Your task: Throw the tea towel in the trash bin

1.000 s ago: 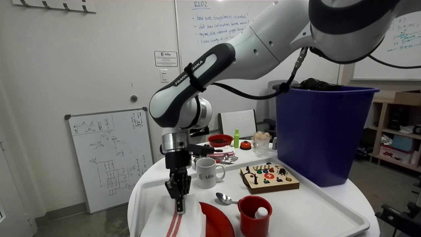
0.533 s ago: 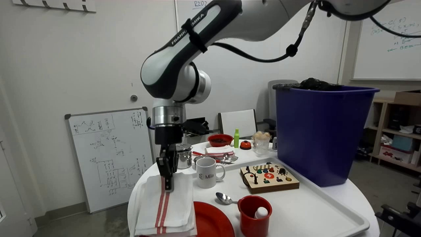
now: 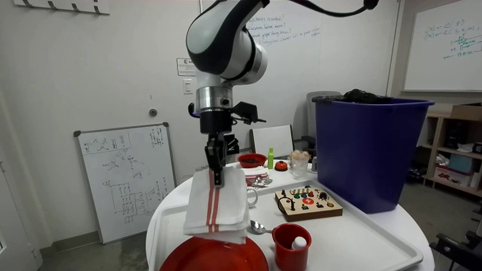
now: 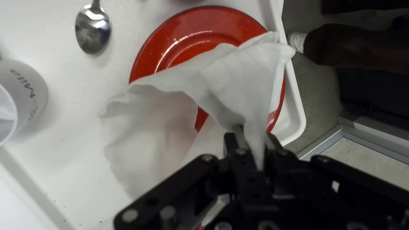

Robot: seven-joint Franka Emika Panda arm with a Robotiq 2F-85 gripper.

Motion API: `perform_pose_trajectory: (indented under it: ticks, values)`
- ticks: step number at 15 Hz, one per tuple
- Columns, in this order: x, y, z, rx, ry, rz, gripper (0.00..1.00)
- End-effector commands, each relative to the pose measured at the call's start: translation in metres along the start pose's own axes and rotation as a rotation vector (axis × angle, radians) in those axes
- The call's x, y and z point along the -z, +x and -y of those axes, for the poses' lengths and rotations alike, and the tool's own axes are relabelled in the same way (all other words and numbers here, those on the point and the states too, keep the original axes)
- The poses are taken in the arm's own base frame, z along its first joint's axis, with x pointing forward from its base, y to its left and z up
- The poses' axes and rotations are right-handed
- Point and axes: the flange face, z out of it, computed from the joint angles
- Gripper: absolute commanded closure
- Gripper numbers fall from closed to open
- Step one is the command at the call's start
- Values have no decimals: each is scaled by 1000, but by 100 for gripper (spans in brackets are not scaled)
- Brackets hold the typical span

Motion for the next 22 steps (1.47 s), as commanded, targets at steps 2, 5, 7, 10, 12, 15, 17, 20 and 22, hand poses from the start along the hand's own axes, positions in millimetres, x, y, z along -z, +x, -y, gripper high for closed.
perform_pose_trajectory:
  ticks: [2,5,7,10,12,15,17,20,22]
  values:
    - [54,-71,19,-112,-56,-24,89]
    - [83,-110,27,-177,-72,-33,88]
    - [77,-91,15,-144,-59,-13,88]
    - [88,-110,24,-162,-69,-10,88]
    - [86,-112,25,-162,-67,-6,88]
    - [92,-112,12,-231,-100,-38,88]
    - [112,-126,-2,-325,-136,-101,88]
    - [142,-152,-18,-452,-195,-189,89]
    - [166,-172,-21,-529,-236,-251,89]
